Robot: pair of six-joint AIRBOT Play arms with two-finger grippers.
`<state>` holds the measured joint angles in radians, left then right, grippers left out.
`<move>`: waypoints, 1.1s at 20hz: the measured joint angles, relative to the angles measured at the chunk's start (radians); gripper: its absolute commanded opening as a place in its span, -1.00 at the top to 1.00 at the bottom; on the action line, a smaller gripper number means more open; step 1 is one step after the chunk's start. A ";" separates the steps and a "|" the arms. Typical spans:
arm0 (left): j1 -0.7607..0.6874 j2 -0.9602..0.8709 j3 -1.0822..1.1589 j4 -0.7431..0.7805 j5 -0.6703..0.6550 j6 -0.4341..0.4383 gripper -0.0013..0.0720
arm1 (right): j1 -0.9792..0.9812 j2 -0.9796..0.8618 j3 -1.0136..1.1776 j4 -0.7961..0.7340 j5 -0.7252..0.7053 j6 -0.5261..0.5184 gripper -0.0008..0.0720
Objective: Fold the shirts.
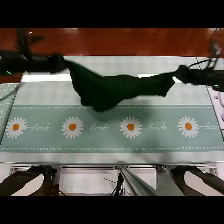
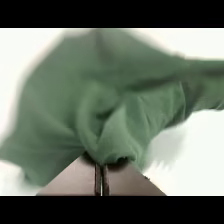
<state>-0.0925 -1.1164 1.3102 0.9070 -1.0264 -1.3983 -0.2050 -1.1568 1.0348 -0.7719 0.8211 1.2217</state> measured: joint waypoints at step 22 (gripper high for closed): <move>0.000 0.375 0.467 0.220 -0.483 -0.101 0.92 | -0.166 0.533 0.540 -0.372 0.428 0.186 0.91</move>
<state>-0.0929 -0.7418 1.7771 1.1267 -1.5093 -1.4998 -0.3714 -0.6239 1.5749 -1.1435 1.2491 1.4078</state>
